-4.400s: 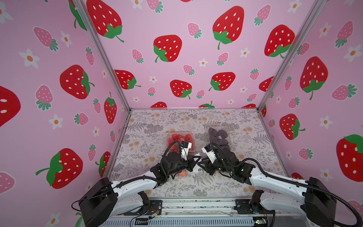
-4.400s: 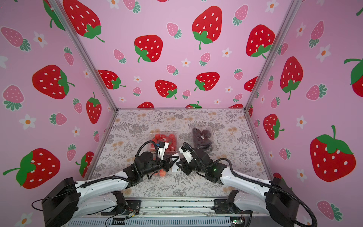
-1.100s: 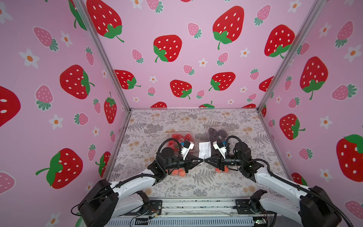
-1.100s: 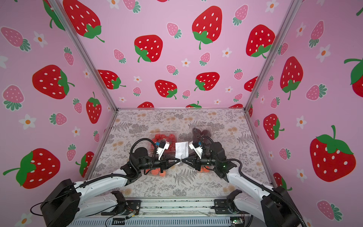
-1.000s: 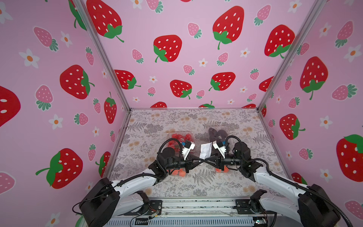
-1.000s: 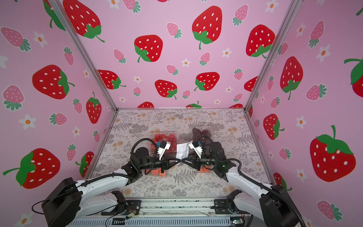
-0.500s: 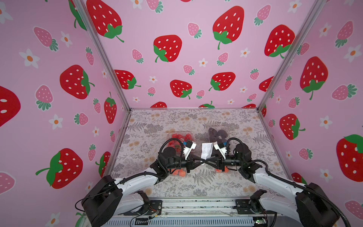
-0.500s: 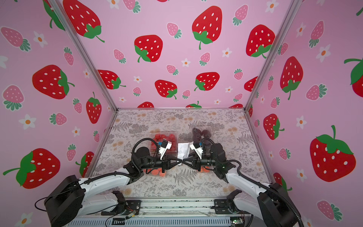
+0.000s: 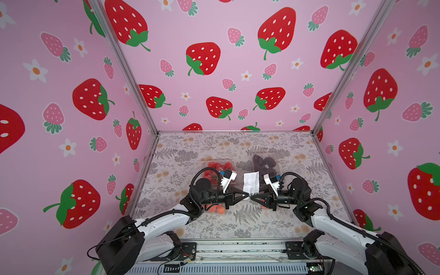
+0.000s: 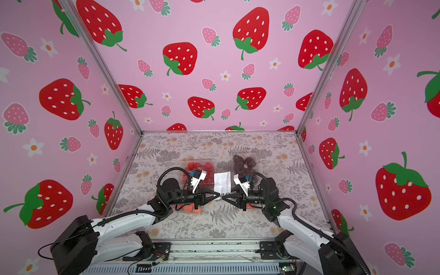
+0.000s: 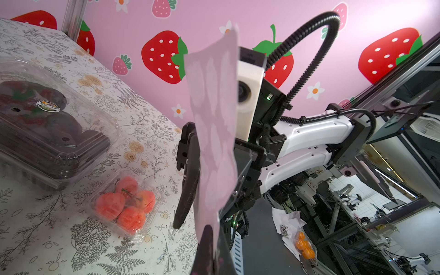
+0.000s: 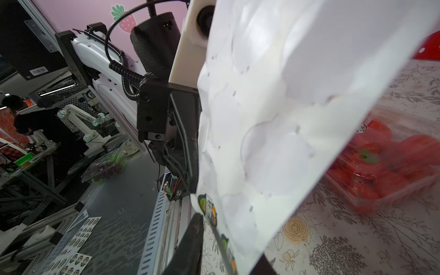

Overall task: Label fruit boxes
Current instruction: Adjust the label sticker.

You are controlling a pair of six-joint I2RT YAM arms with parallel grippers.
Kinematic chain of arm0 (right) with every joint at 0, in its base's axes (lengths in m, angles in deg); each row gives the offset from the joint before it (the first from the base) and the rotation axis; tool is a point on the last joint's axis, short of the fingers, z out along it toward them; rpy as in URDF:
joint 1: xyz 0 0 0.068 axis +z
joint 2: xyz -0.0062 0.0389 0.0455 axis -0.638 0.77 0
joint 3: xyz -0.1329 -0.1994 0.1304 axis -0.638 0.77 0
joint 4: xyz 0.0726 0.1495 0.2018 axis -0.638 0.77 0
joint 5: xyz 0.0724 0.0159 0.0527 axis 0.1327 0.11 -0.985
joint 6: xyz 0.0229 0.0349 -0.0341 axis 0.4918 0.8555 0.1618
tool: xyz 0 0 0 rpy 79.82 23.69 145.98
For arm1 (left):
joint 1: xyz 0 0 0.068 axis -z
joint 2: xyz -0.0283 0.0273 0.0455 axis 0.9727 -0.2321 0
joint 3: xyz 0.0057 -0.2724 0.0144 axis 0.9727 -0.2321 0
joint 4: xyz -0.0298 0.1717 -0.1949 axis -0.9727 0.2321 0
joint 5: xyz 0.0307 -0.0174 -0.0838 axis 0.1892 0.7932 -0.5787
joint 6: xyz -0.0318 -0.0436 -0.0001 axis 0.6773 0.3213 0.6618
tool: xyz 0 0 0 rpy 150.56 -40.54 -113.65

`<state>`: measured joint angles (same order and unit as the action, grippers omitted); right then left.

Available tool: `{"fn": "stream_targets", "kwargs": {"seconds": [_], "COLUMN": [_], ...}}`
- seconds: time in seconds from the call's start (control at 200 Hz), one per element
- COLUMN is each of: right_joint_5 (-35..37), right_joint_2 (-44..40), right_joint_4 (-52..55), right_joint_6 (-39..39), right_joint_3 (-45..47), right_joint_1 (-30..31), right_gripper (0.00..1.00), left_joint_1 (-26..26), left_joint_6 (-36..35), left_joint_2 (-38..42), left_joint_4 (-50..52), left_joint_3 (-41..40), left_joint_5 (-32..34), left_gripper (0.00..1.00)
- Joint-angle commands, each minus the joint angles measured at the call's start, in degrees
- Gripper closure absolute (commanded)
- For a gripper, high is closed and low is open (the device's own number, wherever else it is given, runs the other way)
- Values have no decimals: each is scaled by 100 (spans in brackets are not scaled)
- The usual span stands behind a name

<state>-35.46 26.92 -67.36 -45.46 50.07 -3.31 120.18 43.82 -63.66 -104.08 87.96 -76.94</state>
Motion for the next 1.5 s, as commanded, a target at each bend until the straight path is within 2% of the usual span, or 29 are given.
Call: {"fn": "stream_targets", "kwargs": {"seconds": [0.0, 0.095, 0.155, 0.195, 0.26, 0.345, 0.59, 0.63, 0.69, 0.76, 0.84, 0.945, 1.095, 1.156, 1.231, 1.496], "right_joint_5": [-57, -49, -101, -88, -63, -29, -176, -159, -158, -171, -161, -148, -136, -132, -150, -285], "right_joint_2": [-261, -282, -281, -289, -330, -329, -150, -155, -183, -243, -285, -271, -136, -82, -33, -35], "right_joint_4": [-263, -334, -441, -419, -397, -463, -479, -465, -463, -421, -365, -349, -507, -524, -593, -743], "right_joint_6": [37, 97, 139, 147, 148, 204, 156, 151, 159, 161, 144, 143, 205, 213, 261, 292], "right_joint_3": [133, 163, 176, 176, 158, 143, 105, 100, 100, 86, 71, 53, 62, 36, 2, 39], "right_joint_1": [-27, -22, -29, -22, -27, -22, -23, -22, -22, -26, -23, -22, -25, -24, -23, -15], "right_gripper": [79, 86, 87, 85, 72, 72, 100, 100, 100, 100, 100, 100, 100, 100, 100, 100], "left_joint_1": [-18, 4, 0, -1, 1, 0, 39, 44, 44, 46, 52, 53, 53, 53, 53, 54], "left_joint_6": [53, 103, 106, 95, 83, 85, 138, 71, -19, -40, -62, -128, -187, -222, -259, -313], "left_joint_2": [139, 135, 148, 155, 174, 190, 343, 369, 393, 392, 406, 493, 537, 536, 517, 584], "left_joint_4": [-233, -311, -299, -299, -303, -341, -318, -204, -131, -158, -201, -193, -116, -17, 32, 189], "left_joint_3": [-52, -61, -80, -92, -123, -163, -160, -144, -156, -189, -217, -255, -253, -232, -230, -225], "left_joint_5": [-129, -170, -161, -157, -140, -125, -172, -165, -136, -163, -170, -145, -119, -75, -33, 102], "left_gripper": [100, 100, 100, 100, 100, 100, 100, 100, 79, 74, 75, 85, 91, 90, 81, 80]}}
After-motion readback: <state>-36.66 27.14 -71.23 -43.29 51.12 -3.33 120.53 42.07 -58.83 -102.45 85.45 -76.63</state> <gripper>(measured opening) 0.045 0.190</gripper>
